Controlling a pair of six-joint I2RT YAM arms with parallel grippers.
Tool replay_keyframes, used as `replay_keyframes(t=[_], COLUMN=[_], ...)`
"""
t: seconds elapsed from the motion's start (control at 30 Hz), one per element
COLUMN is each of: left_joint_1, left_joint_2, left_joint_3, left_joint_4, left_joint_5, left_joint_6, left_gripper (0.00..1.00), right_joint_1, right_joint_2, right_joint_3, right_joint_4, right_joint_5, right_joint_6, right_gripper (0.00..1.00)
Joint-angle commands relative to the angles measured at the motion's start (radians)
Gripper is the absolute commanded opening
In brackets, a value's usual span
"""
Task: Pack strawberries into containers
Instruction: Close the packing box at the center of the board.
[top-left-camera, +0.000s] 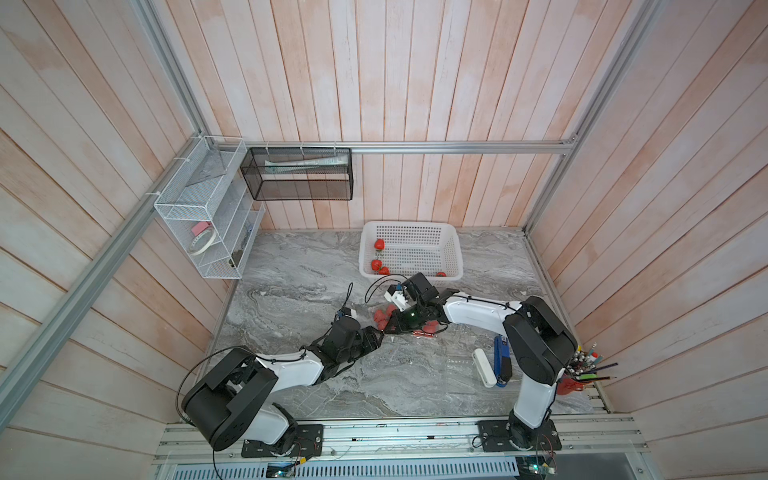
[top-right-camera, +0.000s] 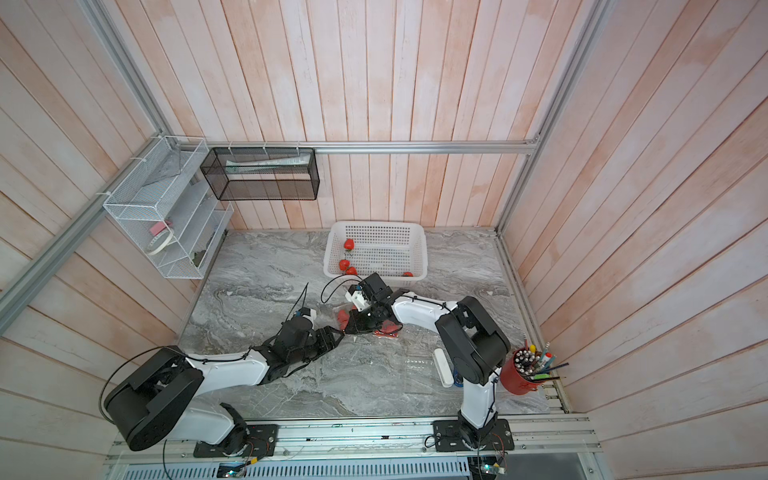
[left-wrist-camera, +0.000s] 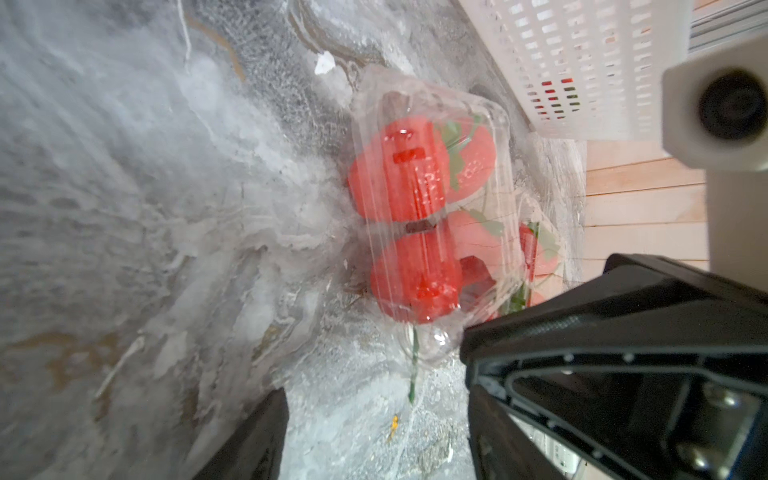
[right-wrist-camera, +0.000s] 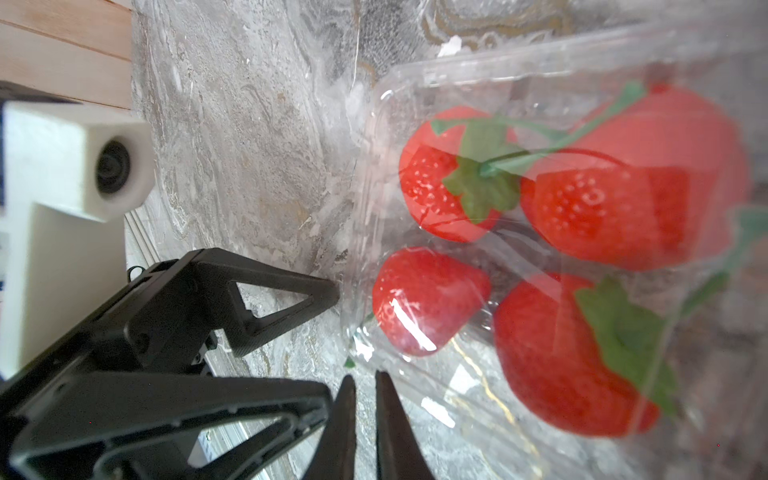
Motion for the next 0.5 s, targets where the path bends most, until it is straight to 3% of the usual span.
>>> replay_keyframes(t=[0.0, 0.17, 0.47], left_joint_1=[0.002, 0.0, -0.001], left_joint_2=[0.031, 0.017, -0.011], left_joint_3=[0.028, 0.035, 0.067], left_joint_4=[0.017, 0.0, -0.073], left_joint_5=[0.016, 0.041, -0.025], left_joint_6=[0.012, 0.033, 0.075], left_gripper=[0.72, 0.62, 0.67], right_joint_1=[-0.004, -0.007, -0.01], right_joint_2=[0.017, 0.014, 0.02], right_joint_3=[0.008, 0.021, 0.065], right_joint_4=[0.01, 0.006, -0.022], right_joint_5=[-0.008, -0.014, -0.024], right_joint_6=[-0.007, -0.005, -0.014], right_gripper=[0.13, 0.12, 0.13])
